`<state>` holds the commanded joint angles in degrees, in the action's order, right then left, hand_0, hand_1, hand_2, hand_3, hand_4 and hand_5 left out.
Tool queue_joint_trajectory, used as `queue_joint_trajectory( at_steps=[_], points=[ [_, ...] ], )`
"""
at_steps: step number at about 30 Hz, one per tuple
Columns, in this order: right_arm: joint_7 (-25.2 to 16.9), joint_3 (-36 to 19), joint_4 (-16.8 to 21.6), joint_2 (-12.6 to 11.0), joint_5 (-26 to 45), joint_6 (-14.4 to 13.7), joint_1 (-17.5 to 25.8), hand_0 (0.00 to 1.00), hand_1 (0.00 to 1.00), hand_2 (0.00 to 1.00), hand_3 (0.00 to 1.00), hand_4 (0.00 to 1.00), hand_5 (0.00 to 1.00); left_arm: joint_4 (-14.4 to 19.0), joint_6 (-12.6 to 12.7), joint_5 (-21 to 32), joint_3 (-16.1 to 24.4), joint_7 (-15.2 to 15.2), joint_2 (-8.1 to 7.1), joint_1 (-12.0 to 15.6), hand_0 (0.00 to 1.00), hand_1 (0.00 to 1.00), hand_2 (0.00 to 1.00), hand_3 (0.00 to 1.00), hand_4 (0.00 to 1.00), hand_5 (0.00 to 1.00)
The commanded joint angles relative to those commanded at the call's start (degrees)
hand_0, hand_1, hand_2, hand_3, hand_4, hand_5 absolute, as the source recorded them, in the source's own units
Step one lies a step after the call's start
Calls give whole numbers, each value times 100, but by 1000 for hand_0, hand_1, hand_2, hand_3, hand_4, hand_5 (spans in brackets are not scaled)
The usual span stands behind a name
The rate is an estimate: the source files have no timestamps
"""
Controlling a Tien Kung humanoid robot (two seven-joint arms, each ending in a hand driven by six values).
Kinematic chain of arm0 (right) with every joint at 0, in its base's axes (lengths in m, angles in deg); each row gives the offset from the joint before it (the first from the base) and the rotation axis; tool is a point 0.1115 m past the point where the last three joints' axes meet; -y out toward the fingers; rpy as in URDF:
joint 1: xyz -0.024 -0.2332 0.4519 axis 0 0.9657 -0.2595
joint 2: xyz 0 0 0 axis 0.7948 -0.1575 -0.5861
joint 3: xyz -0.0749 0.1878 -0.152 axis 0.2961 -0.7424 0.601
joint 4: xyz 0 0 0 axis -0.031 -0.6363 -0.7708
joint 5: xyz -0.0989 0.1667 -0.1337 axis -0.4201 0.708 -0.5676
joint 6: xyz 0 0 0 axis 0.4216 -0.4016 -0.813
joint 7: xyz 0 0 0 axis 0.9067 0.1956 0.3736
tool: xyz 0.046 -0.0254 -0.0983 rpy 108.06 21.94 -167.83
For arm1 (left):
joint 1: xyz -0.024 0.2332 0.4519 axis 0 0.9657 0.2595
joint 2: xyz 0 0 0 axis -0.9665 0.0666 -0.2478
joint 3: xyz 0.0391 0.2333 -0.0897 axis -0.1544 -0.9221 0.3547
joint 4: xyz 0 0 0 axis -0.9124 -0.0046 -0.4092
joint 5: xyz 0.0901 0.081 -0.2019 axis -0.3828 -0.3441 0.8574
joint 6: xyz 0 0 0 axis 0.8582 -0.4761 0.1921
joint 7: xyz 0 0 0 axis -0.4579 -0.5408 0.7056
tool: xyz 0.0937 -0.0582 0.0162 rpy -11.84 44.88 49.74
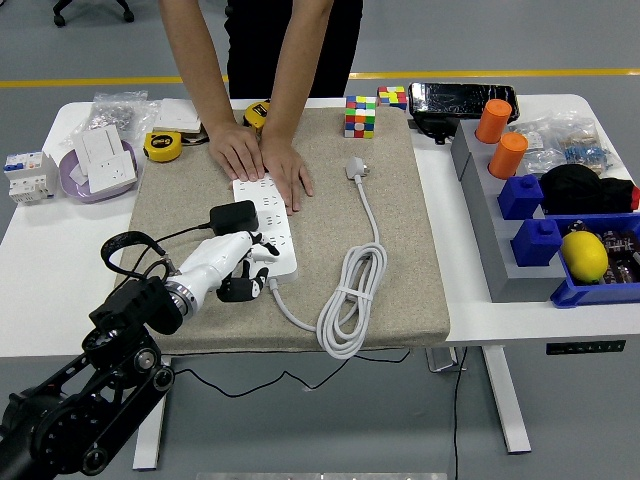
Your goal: Pick up the plug,place it near the board,insert it into the board,press the button
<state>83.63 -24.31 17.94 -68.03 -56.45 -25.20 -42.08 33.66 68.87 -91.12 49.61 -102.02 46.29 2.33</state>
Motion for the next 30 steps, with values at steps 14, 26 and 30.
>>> queue_joint_trajectory(
  at_steps=[14,26,30],
  points=[
    [5,-5,0,-4,-7,1,7,829,758,753,784,998,830,-169,13,-151,32,-13,35,-3,176,21,148,707,460,2],
    [0,-16,0,0,-5,-1,11,829,758,754,784,998,829,-257,24,-258,64,-34,68,4,176,21,147,710,455,2],
    [1,-25,0,0,-6,-2,6,829,758,754,784,998,829,-302,-7,-320,79,-66,68,14,176,21,148,713,455,2]
  ],
)
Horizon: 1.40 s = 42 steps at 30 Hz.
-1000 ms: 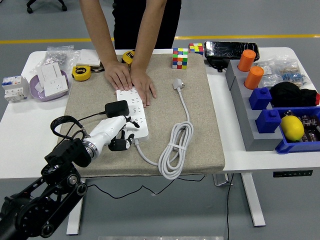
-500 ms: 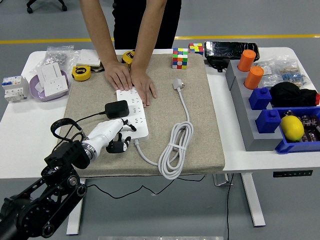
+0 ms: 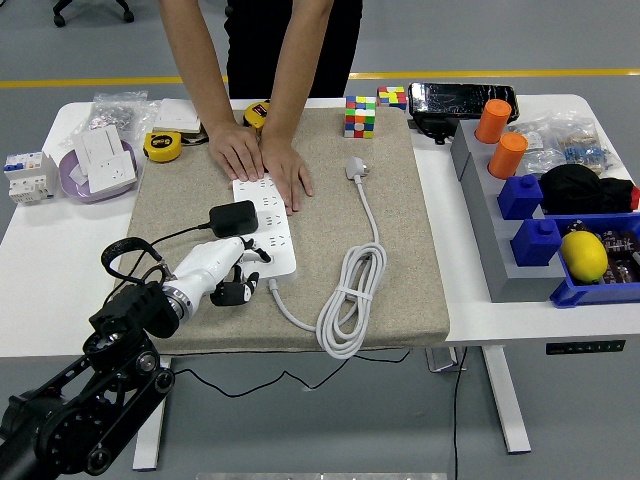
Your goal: Pick up the plug,place it near the board,insert it into the board,press the button
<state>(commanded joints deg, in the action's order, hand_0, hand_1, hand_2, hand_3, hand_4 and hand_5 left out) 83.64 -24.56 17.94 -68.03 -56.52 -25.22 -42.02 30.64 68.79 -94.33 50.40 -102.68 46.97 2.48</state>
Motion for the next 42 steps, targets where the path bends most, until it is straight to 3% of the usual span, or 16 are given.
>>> queue_joint_trajectory(
  at_steps=[7,14,20,24,28,29,34,35,36,40,41,42],
  points=[
    [-1,-9,0,-2,-2,0,-3,829,758,754,784,998,829,5,-75,-58,12,-51,3,2,176,21,148,714,455,2],
    [-4,-1,0,8,12,-3,-3,829,757,753,784,998,829,139,15,-103,96,-2,3,44,176,21,148,713,456,2],
    [4,2,0,7,18,-7,-6,830,757,754,784,998,828,616,-65,-63,344,-38,-7,109,177,21,148,681,453,2],
    [1,9,0,13,32,-8,-10,830,757,754,784,998,828,1000,11,414,542,113,8,215,181,22,149,648,452,2],
    [4,11,0,20,38,-10,-5,830,757,754,784,998,828,1375,476,1094,847,562,93,408,181,22,149,648,452,2],
    [4,11,0,22,40,-11,-4,828,758,753,784,998,828,1439,591,1162,908,639,108,444,241,114,224,619,456,2],
    [8,24,0,30,44,-12,10,828,758,753,784,998,828,1774,1357,1664,1402,1202,199,753,241,114,224,619,456,2],
    [9,23,0,32,41,-11,13,829,757,754,784,998,828,1788,1459,1805,1476,1292,208,793,371,438,495,590,735,104],
    [12,22,0,33,38,-10,17,829,757,754,784,998,828,1786,1609,2139,1611,1467,228,862,371,438,495,590,735,104],
    [8,30,0,31,45,-11,13,829,757,754,784,998,828,1738,1683,2893,1885,1762,291,997,371,438,495,590,735,104],
    [8,33,0,30,47,-11,10,829,758,754,784,998,827,1726,1673,3087,1945,1812,310,1024,569,722,678,608,903,272],
    [8,33,0,29,48,-11,8,829,758,754,784,998,827,1707,1685,3332,2026,1900,337,1062,569,722,678,608,903,272]
  ],
)
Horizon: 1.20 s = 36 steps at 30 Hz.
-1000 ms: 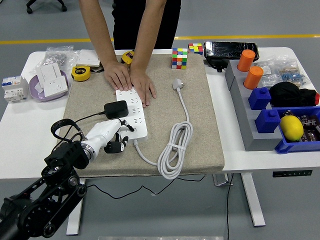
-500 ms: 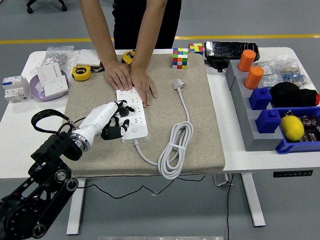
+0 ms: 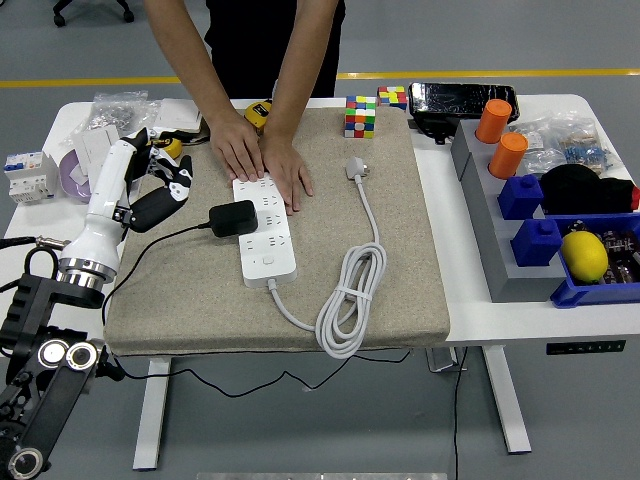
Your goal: Pick up the plug,place it near the board,insert it into the board,press the button
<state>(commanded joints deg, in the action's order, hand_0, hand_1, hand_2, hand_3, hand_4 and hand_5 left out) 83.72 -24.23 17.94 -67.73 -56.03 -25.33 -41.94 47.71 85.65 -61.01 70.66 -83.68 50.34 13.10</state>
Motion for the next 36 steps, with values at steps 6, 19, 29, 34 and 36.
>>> queue_joint_trajectory(
  at_steps=[6,19,29,34,36],
  points=[
    [2,9,0,0,-2,3,13,829,758,754,784,998,827,-106,76,1319,272,406,115,136,812,898,863,831,998,606],
    [-4,18,0,1,14,2,21,829,758,754,784,998,826,-230,34,1997,272,464,146,200,883,923,881,869,998,877],
    [1,-10,0,7,13,-1,32,829,757,754,784,998,825,-278,-96,1990,322,367,113,168,882,921,880,871,998,887],
    [-13,6,0,18,32,-1,28,829,757,755,784,998,826,-266,-95,1990,335,358,134,173,874,910,867,857,998,888],
    [-12,1,0,19,26,0,30,829,758,754,784,998,824,-265,-95,1975,339,351,137,171,875,909,864,855,998,884]
  ],
)
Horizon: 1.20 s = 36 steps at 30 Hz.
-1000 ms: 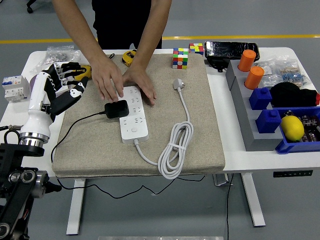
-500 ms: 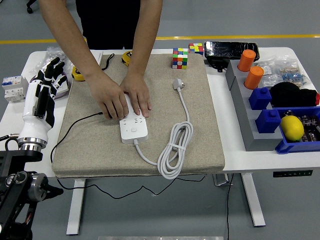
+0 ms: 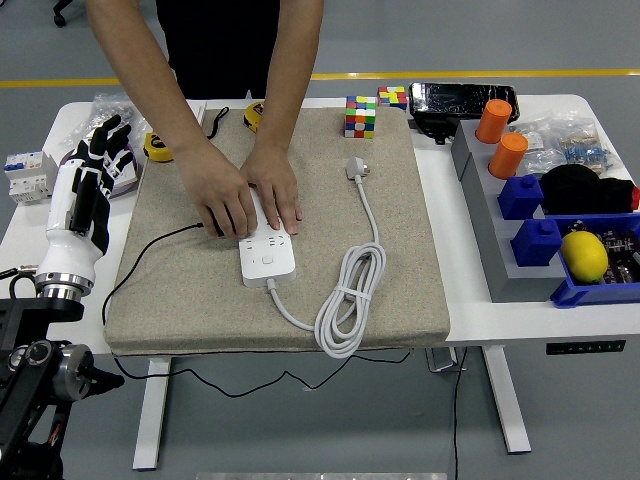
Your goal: Pick up the plug,place it near the board,insert it into the board,press the button
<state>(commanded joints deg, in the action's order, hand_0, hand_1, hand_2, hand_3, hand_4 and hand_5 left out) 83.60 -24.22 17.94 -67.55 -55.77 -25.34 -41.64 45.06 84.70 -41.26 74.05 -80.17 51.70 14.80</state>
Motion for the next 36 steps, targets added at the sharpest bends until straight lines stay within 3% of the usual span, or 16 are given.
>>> queue_joint_trajectory(
  at_steps=[26,29,30,35,36],
  points=[
    [2,-20,0,-12,-21,1,4,829,758,754,784,998,824,-21,-2,-159,39,-62,-1,-1,870,903,857,853,998,873],
    [2,-29,0,-17,-23,0,4,829,758,754,784,998,824,-26,-20,-404,59,-150,-19,-7,870,903,857,853,998,873],
    [2,-31,0,-17,-23,0,4,829,758,754,784,998,823,-26,-26,-478,67,-175,-24,-11,849,891,851,850,998,824],
    [3,-46,0,-14,-33,-1,3,829,758,754,784,998,823,-68,-189,-1427,147,-513,-89,-74,849,891,851,850,998,824],
    [3,-46,0,-14,-33,0,1,827,758,754,784,998,822,-79,-230,-1638,158,-576,-99,-85,861,895,853,851,998,688]
  ],
)
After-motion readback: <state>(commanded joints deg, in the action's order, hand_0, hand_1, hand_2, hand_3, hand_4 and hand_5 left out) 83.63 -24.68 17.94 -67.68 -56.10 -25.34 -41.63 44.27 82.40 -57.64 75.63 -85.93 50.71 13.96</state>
